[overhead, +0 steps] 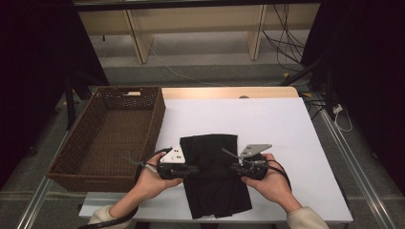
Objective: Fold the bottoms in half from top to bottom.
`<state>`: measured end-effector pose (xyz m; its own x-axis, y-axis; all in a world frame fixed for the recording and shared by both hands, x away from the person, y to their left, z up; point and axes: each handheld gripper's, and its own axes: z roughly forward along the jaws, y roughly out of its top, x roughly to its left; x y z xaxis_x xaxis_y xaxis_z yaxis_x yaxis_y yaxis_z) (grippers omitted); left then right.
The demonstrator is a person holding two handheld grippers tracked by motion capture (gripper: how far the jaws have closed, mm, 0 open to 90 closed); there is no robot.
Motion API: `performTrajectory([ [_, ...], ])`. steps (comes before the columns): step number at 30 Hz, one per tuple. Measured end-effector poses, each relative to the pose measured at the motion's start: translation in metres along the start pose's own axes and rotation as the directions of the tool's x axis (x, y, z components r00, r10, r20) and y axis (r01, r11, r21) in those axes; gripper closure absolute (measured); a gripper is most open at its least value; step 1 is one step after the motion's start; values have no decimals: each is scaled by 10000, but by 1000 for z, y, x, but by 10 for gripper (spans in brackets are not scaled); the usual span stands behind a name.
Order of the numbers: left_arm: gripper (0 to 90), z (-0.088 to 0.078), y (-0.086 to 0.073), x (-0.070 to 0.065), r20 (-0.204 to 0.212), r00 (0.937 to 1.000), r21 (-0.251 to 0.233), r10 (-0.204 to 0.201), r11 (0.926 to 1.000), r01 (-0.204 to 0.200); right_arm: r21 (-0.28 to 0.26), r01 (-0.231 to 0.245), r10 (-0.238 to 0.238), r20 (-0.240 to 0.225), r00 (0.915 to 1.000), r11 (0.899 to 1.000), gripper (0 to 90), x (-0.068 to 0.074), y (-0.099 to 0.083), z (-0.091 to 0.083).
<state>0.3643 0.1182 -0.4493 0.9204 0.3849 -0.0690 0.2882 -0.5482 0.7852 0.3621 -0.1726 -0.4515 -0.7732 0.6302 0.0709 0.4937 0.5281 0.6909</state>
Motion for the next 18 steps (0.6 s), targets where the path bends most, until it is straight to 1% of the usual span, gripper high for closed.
performTrajectory([
  [2, 846, 0, 0, -1, 38, 10000, 13, 10, 10000, -10, 55, 44, -44, -14, 10000, 10000, 841, 1, -1, -1],
  [6, 845, 1, -2, -5, 263, 9996, 197, 129, 9997, -134, 223, 80, -77, -140, 9999, 9997, 841, 3, -5, -3],
  [12, 843, 0, -4, -9, 492, 9985, 354, 225, 9991, -242, 308, 161, -151, -316, 9994, 9994, 841, 5, -10, -7],
  [15, 843, 1, -5, -12, 616, 9977, 441, 282, 9985, -309, 494, 167, -148, -390, 9991, 9986, 841, 7, -12, -8],
  [17, 843, 1, -6, -13, 673, 9973, 463, 295, 9984, -326, 449, 231, -213, -404, 9990, 9987, 841, 8, -12, -8],
  [18, 842, 2, -7, -15, 746, 9965, 618, 366, 9972, -413, 451, 211, -194, -376, 9991, 9988, 841, 9, -14, -10],
])
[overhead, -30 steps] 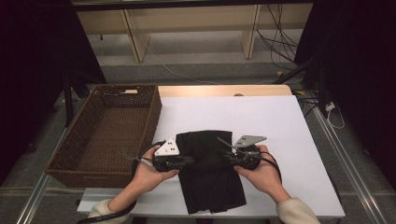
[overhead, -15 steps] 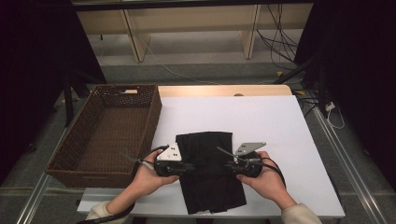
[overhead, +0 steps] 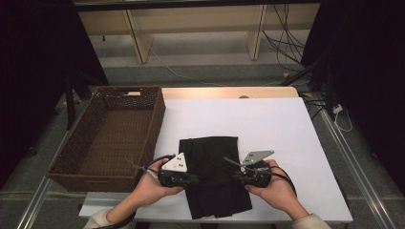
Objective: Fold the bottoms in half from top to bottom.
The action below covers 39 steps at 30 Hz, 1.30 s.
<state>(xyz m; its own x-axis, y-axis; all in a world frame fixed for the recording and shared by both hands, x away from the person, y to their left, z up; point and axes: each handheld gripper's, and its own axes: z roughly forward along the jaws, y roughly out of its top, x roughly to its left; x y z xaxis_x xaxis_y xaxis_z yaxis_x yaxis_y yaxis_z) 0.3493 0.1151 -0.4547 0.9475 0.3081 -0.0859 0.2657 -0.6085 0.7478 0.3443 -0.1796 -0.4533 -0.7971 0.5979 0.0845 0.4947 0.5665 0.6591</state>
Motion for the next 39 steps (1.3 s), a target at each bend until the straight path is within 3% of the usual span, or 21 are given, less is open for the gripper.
performTrajectory([
  [12, 823, 6, -6, -9, 536, 9983, 690, 234, 9972, -271, 516, 28, -12, -321, 9995, 9987, 838, 5, -11, -3],
  [14, 777, 7, -10, -12, 637, 9978, 885, 192, 9958, -248, 685, 128, -101, -389, 9992, 9976, 828, 6, -14, -3],
  [27, 692, -4, -18, -25, 869, 9957, 1069, 318, 9934, -410, 1439, 257, -181, -534, 9984, 9893, 742, 8, -36, -14],
  [33, 631, -16, -15, -22, 386, 9992, 534, -83, 9986, 63, 1330, -114, 134, -140, 9998, 9911, 724, 0, -44, -27],
  [34, 611, -16, -14, -21, 135, 9997, 477, -225, 9986, 219, 1079, -441, 425, 166, 9990, 9932, 721, -5, -44, -31],
  [35, 593, -13, -15, -18, -474, 9967, 506, -662, 9964, 685, 892, -583, 555, 333, 9979, 9943, 715, -7, -43, -32],
  [36, 578, -13, -15, -18, -474, 9967, 506, -662, 9964, 685, 892, -583, 555, 333, 9979, 9943, 715, -7, -43, -32],
  [37, 569, -9, -16, -16, -1020, 9894, 621, -1035, 9920, 1102, 497, -884, 856, 547, 9948, 9949, 702, -7, -39, -30],
  [39, 566, -6, -17, -16, -1116, 9857, 651, -1264, 9888, 1342, 401, -962, 938, 562, 9940, 9946, 697, -6, -37, -28],
])
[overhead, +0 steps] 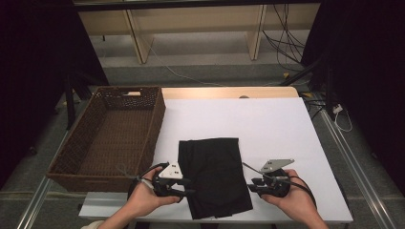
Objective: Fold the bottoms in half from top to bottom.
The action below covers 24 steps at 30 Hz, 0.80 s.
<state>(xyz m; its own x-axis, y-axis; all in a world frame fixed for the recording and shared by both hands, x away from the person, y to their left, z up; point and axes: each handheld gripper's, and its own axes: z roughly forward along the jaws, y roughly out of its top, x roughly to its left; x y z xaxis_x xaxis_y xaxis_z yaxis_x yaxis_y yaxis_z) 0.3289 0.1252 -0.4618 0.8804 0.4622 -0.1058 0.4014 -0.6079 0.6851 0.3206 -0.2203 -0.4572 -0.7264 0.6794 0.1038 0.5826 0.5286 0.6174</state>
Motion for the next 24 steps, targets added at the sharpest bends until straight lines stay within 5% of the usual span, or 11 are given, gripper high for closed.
performTrajectory([
  [2, 564, 5, -2, -2, 140, 9990, 130, -420, 9990, 418, -65, -547, 546, -171, 9984, 9985, 661, 9, 5, 9],
  [8, 684, 18, -7, -8, 322, 9959, 719, -842, 9941, 817, 409, -942, 956, -329, 9949, 9947, 686, 20, 5, 24],
  [15, 880, 22, -8, -10, 68, 9957, 983, -924, 9910, 912, 860, -1147, 1157, -68, 9933, 9897, 879, 24, 2, 26],
  [24, 896, 20, -8, -18, 525, 9935, 1250, -1007, 9877, 935, 1196, -1092, 1072, 231, 9940, 9868, 899, 25, 3, 17],
])
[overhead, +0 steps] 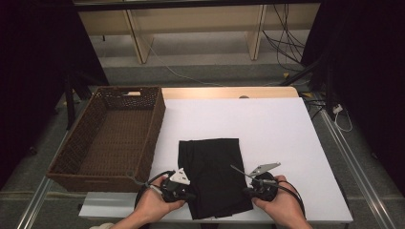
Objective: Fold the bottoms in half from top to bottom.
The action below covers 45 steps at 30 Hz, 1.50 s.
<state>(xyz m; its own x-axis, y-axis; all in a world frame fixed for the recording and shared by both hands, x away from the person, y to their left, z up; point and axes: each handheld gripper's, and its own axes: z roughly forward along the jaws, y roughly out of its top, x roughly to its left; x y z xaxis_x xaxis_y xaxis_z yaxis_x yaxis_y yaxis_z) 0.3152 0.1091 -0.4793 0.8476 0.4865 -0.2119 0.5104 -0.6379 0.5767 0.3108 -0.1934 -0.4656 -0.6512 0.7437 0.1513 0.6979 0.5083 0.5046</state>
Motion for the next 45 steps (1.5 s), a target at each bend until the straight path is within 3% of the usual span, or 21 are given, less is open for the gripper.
performTrajectory([
  [7, 895, -4, 1, -5, 182, 9997, -100, 156, 9998, -154, 544, 134, -142, 148, 9998, 9984, 900, 4, -1, -2],
  [8, 895, -6, 1, -5, 152, 9996, -227, 237, 9995, -233, 502, 171, -176, 100, 9998, 9986, 900, 4, -1, -2],
  [9, 890, -12, 4, -6, 33, 9991, -776, 429, 9961, -426, 609, 116, -121, 77, 9999, 9981, 899, 5, -2, -2],
  [12, 764, -14, 6, -7, -100, 9981, -1206, 608, 9908, -616, 557, 67, -71, 73, 9999, 9984, 888, 5, -2, -2],
  [13, 724, -11, 6, -9, -191, 9968, -1255, 780, 9889, -798, 243, -315, 314, 64, 9995, 9992, 836, 6, -1, -4],
  [15, 666, -8, 5, -9, -150, 9960, -1156, 878, 9893, -889, 161, -354, 354, 46, 9994, 9992, 811, 6, -1, -4],
  [16, 664, -1, 3, -9, 92, 9955, -819, 942, 9923, -931, 94, -321, 321, 11, 9995, 9994, 750, 7, -2, -5],
  [19, 695, 7, 1, -9, 293, 9946, -547, 998, 9937, -981, 235, -340, 345, -213, 9992, 9991, 738, 9, -4, 0],
  [23, 761, 7, 2, -11, 238, 9935, -472, 1116, 9928, -1104, 255, -403, 409, -238, 9989, 9989, 786, 10, -4, 1],
  [27, 883, 8, 1, -12, 240, 9938, -333, 1084, 9936, -1076, 381, -568, 583, -382, 9976, 9977, 863, 11, -5, 1],
  [34, 895, 4, 2, -13, 497, 9955, -334, 808, 9963, -792, 543, -610, 634, -434, 9970, 9967, 879, 11, -4, -4],
  [37, 895, 0, 3, -12, 546, 9944, -477, 908, 9950, -883, 572, -588, 618, -520, 9967, 9966, 871, 10, -5, -3],
  [40, 883, -2, 3, -11, 620, 9918, -684, 1117, 9919, -1074, 427, -557, 580, -550, 9968, 9975, 840, 9, -6, -3],
  [42, 827, -7, 4, -8, 555, 9919, -1022, 1141, 9889, -1080, 103, -634, 639, -551, 9964, 9979, 774, 7, -6, -5],
  [43, 754, -11, 4, -5, 457, 9923, -1353, 1149, 9849, -1079, -463, -805, 776, -606, 9951, 9957, 699, 3, -8, -7],
  [44, 714, -11, 4, -5, 457, 9923, -1353, 1149, 9849, -1079, -463, -805, 776, -606, 9951, 9957, 699, 3, -8, -7],
  [45, 678, -12, 4, -4, 398, 9923, -1485, 1169, 9828, -1098, -1083, -967, 888, -757, 9932, 9894, 641, -1, -9, -9],
])
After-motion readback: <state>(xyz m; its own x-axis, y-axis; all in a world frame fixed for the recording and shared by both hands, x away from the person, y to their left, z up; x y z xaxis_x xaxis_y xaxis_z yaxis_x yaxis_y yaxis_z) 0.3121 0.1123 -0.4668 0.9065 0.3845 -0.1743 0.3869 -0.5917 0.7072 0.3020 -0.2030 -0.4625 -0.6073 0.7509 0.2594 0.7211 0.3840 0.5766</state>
